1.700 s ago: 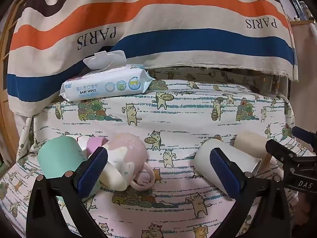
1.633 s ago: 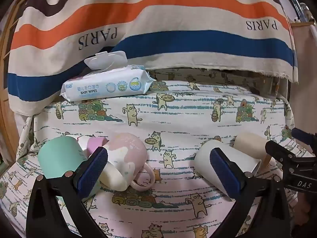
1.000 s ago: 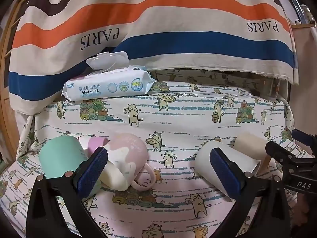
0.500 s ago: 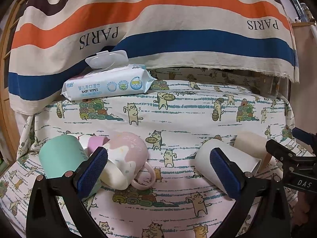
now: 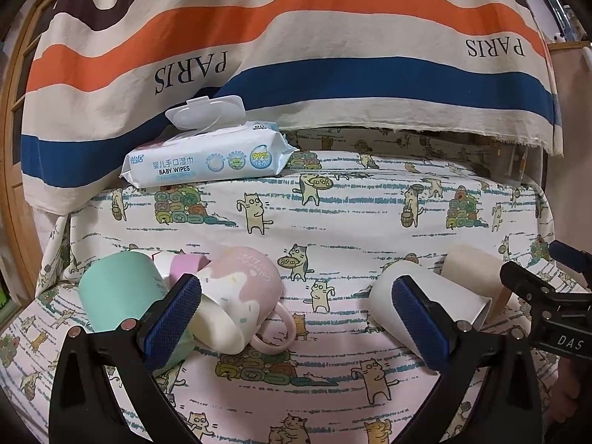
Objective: Flip cup upside down
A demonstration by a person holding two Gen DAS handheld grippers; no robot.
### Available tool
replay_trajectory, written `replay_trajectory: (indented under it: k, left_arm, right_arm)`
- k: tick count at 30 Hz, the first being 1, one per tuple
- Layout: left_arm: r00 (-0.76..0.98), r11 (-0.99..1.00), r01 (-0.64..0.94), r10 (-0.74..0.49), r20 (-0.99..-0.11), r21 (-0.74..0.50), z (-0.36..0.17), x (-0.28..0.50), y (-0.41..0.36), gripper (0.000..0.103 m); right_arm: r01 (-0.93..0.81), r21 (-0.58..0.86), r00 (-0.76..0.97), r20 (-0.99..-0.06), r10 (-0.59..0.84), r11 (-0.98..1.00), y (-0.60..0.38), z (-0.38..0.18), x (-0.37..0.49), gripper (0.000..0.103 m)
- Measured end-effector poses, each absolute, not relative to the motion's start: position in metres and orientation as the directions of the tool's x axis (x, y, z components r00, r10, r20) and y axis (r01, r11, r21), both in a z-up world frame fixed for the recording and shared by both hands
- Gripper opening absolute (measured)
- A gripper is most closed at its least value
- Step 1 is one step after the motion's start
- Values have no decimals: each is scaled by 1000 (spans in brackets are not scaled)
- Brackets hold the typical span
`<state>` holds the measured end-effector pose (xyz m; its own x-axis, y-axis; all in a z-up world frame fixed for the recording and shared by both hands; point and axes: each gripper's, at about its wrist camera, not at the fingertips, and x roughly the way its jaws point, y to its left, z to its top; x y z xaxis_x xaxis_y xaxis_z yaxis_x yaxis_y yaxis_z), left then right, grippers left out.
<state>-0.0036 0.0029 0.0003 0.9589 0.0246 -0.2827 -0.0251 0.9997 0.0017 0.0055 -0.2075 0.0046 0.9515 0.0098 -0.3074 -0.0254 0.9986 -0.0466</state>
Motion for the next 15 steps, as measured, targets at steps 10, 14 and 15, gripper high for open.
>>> replay_trajectory:
  k: [10,14,15]
  left_arm:
    - [959,1000,-22,24,-282,9,0,-4,0,102]
    - [958,1000,-24,25,-284,7,0,-5,0,102]
    - [959,1000,-24,25,-284,6,0,-6,0,102]
  right_arm:
    - [-20,-52,955,-298,4,998,-208,4,6,102]
    - [-19,-52,955,-298,3,998,-207,4,5,102]
    - [-21,-52,955,-298,4,998,-207,4,5,102]
